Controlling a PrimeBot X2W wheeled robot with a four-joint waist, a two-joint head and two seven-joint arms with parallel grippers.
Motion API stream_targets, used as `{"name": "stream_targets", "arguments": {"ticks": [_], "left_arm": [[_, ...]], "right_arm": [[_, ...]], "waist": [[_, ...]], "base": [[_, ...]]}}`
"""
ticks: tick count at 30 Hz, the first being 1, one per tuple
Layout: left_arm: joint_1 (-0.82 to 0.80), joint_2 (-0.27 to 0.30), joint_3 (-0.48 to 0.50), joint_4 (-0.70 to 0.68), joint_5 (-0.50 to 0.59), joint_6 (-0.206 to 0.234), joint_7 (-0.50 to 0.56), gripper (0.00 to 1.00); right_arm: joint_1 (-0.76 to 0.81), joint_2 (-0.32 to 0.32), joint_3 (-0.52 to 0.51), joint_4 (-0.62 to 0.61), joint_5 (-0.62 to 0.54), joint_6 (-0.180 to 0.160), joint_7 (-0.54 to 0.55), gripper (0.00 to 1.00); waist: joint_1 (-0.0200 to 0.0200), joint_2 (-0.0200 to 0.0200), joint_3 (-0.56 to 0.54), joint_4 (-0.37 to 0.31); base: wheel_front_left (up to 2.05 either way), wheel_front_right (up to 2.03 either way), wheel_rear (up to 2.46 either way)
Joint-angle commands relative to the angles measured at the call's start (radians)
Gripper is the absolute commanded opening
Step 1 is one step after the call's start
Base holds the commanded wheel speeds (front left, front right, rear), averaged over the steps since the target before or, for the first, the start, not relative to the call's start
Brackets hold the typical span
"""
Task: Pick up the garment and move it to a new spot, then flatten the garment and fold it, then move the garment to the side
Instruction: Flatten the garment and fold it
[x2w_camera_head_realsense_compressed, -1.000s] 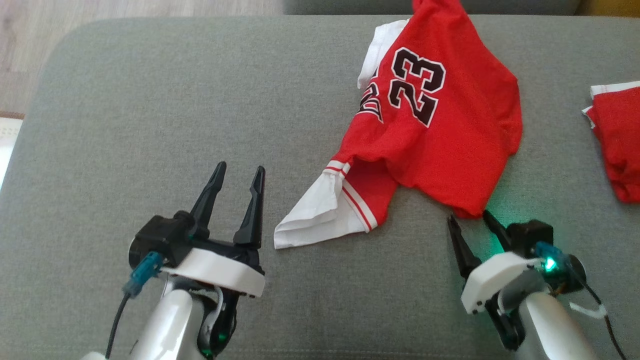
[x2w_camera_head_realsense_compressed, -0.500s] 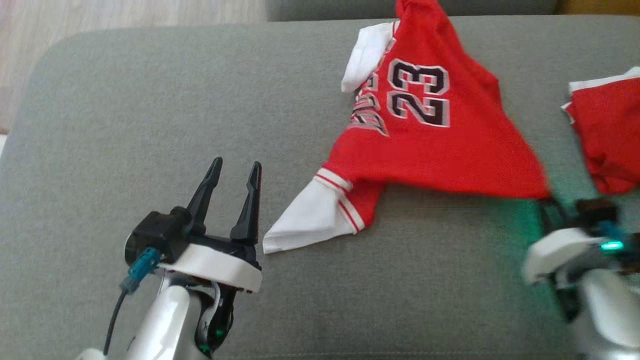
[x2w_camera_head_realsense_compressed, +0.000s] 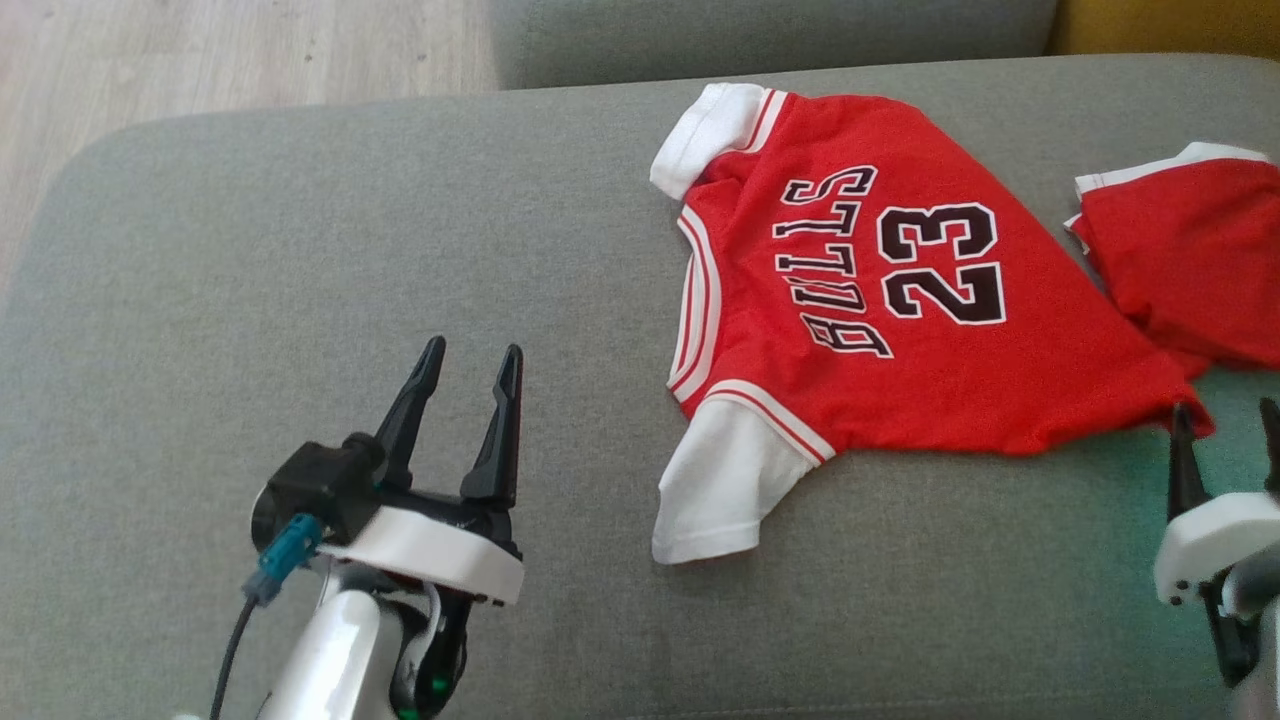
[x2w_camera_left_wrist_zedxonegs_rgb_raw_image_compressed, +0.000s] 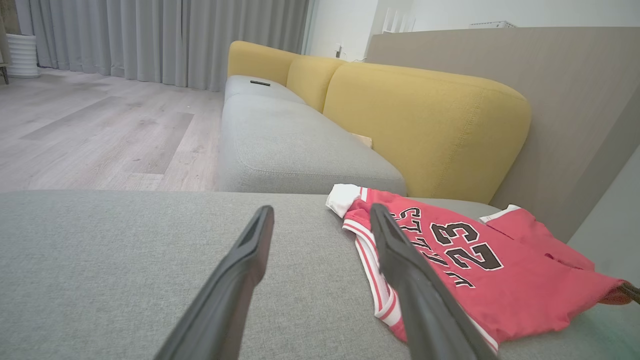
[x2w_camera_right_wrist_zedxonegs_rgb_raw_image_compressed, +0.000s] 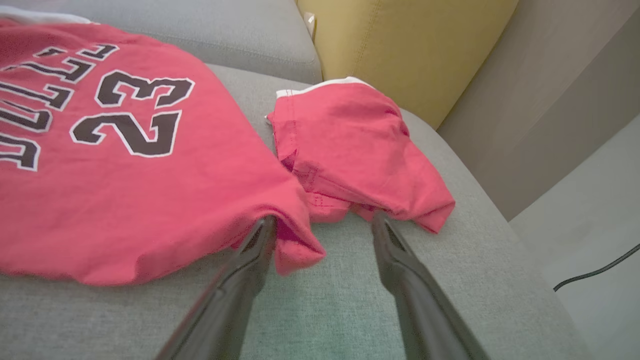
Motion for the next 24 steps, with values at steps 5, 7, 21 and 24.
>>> {"name": "stream_targets", "arguments": {"ticks": [5, 7, 21, 24], "left_arm": [[-0.021, 0.003, 0.038, -0.037, -0.006, 0.003, -0.005, 1.0], [-0.02, 0.003, 0.041, -0.038, -0.007, 0.003, -0.005, 1.0], [-0.159, 0.003, -0.033, 0.119, -0.039, -0.027, -0.005, 1.0], [-0.239, 0.003, -0.102, 0.243, -0.058, -0.041, -0.005, 1.0]], "right_arm": [[0.011, 0.053, 0.017, -0.121, 0.037, -0.001, -0.022, 1.0], [0.021, 0.079, 0.057, -0.161, 0.099, -0.001, -0.039, 1.0], [0.052, 0.115, 0.272, -0.285, 0.335, -0.001, -0.106, 1.0], [0.039, 0.115, 0.277, -0.284, 0.342, -0.001, -0.108, 1.0]], "waist": [[0.0, 0.0, -0.011, -0.013], [0.0, 0.0, -0.012, -0.02], [0.0, 0.0, 0.055, -0.064], [0.0, 0.0, 0.074, -0.082]], "base": [[0.0, 0.0, 0.0], [0.0, 0.0, 0.0], [0.0, 0.0, 0.0], [0.0, 0.0, 0.0]]}}
